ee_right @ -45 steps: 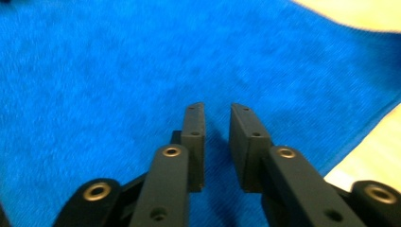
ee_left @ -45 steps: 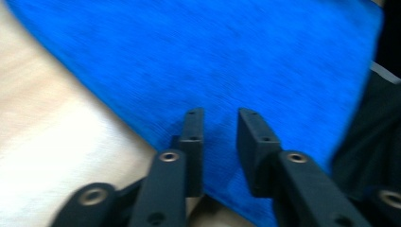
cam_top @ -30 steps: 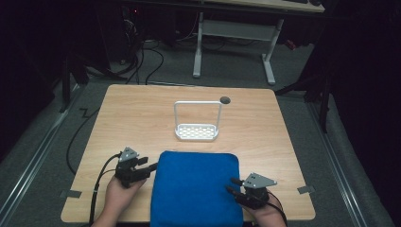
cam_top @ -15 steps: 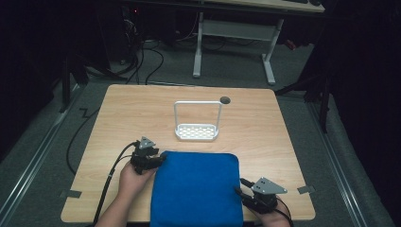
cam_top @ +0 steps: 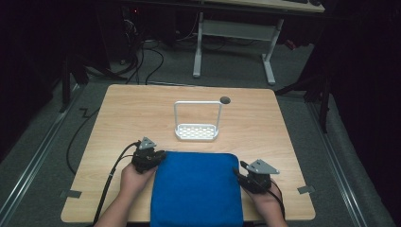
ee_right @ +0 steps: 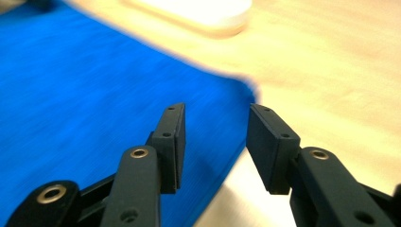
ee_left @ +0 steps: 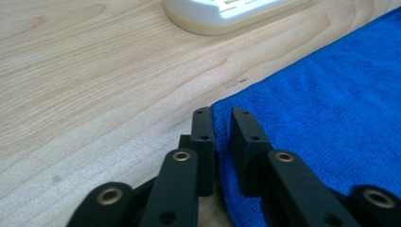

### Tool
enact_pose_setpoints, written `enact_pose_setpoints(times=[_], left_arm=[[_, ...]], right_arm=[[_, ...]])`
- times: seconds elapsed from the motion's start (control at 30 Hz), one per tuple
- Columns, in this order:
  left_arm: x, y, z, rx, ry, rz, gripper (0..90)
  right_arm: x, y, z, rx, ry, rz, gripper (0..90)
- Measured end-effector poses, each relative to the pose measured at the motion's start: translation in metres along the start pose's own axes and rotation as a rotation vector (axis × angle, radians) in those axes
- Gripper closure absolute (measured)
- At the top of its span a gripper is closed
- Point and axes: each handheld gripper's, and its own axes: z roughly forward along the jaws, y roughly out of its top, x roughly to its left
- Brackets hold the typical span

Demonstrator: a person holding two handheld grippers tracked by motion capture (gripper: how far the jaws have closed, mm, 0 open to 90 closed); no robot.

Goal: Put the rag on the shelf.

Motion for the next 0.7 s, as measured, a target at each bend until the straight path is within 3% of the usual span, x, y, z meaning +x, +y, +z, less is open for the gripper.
enact_pose_setpoints(times=[0.03,0.07,0.1,0.17,0.27,0.4,0.5,0.57,0.7], left_arm=[[0.001,0.0,-0.001,0.002,-0.007,-0.006,83.6],[0.001,0.0,-0.001,0.002,-0.007,-0.006,84.0],[0.001,-0.001,-0.001,0.0,-0.011,-0.013,84.1],[0.001,-0.002,-0.002,0.001,-0.013,-0.008,84.2],[-0.001,-0.002,-0.002,0.003,-0.01,0.0,85.5],[-0.001,-0.002,-0.003,0.01,-0.014,-0.008,86.4],[-0.002,-0.002,-0.003,0.014,-0.01,-0.002,86.4],[-0.002,-0.003,-0.005,0.013,-0.005,-0.006,86.5],[-0.002,-0.004,-0.008,0.002,-0.011,-0.02,86.6]], right_arm=[[-0.005,0.009,0.014,0.005,-0.002,0.039,58.6],[-0.005,0.009,0.014,0.005,-0.002,0.039,58.6],[-0.007,0.016,0.027,0.034,-0.012,0.06,58.7],[-0.01,0.021,0.036,0.055,-0.028,0.049,61.9],[-0.015,0.025,0.041,0.084,-0.033,0.059,63.4],[-0.016,0.019,0.039,0.083,-0.005,0.08,63.9],[-0.017,0.015,0.043,0.116,0.018,0.09,64.1],[-0.019,0.011,0.046,0.14,0.027,0.112,66.8],[-0.021,0.011,0.05,0.138,0.031,0.108,74.8]])
